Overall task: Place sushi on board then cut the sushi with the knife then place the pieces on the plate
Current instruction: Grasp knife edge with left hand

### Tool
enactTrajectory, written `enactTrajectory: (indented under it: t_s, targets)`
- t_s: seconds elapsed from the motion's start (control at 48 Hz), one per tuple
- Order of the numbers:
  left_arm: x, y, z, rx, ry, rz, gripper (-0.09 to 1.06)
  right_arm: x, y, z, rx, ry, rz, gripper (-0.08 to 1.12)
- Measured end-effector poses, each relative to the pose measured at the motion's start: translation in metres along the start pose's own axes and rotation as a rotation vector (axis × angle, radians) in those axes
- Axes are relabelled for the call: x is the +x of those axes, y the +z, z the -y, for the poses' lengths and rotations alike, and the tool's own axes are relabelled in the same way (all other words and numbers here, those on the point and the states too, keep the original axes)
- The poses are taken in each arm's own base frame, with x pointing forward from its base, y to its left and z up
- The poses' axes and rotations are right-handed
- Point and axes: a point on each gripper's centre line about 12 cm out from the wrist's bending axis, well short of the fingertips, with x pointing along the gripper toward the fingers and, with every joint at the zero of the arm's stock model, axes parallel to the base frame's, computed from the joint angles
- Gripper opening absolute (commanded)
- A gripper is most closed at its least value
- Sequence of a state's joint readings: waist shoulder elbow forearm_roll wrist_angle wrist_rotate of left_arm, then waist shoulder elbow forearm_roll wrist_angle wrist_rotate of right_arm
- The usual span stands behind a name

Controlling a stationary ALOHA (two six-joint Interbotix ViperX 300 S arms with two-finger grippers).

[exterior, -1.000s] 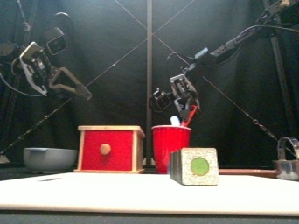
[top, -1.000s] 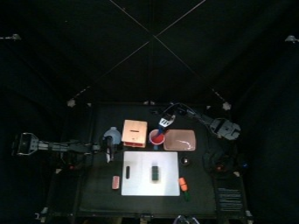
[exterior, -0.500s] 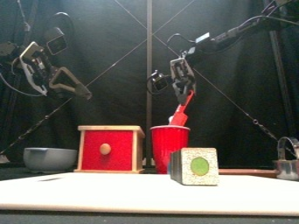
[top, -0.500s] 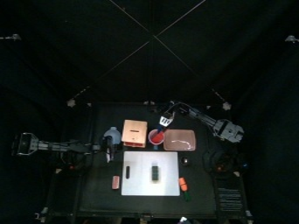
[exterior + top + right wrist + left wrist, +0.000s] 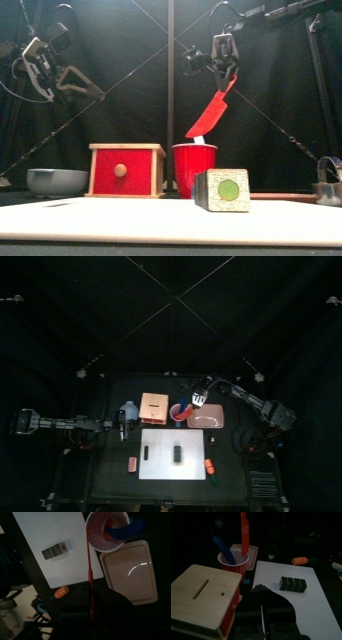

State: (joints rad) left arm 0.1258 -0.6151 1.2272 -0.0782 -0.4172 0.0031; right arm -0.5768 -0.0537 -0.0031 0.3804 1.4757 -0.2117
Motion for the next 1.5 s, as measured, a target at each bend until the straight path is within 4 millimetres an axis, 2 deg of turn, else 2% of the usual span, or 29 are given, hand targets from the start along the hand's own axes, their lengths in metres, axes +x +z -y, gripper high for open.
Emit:
enactTrajectory:
  t_s: [0.188,0.292,0.5,0.688,0.896,1.062,1.229,1.5]
  targets:
    - [0.001,0.005,0.0,0.0,-0.001,0.015,-0.01,-0.019,-0.014,-0.017,-0.065,-0.082,0.159,0.35]
    - [0.002,0.007,0.001,0.0,-0.004,0.021,-0.01,-0.017,-0.022,-0.027,-0.098,-0.104,0.267,0.35]
    - [0.003,0.012,0.003,0.022,-0.015,0.038,-0.01,0.013,-0.054,-0.053,-0.194,-0.108,0.472,0.36]
    - [0.002,0.015,0.004,0.036,-0.023,0.069,0.0,0.038,-0.086,-0.062,-0.242,-0.104,0.637,0.36]
    - [0.002,0.022,0.004,0.038,-0.025,0.11,0.09,0.07,-0.117,-0.072,-0.314,-0.072,0.717,0.36]
    - [0.003,0.024,0.005,0.038,-0.027,0.127,0.23,0.09,-0.126,-0.078,-0.34,-0.052,0.751,0.36]
    - [0.004,0.022,0.01,0.038,-0.046,0.117,0.43,0.111,-0.129,-0.08,-0.357,-0.048,0.777,0.36]
    - [0.016,0.024,0.033,0.047,-0.126,0.071,0.94,0.131,-0.126,-0.083,-0.362,-0.045,0.762,0.36]
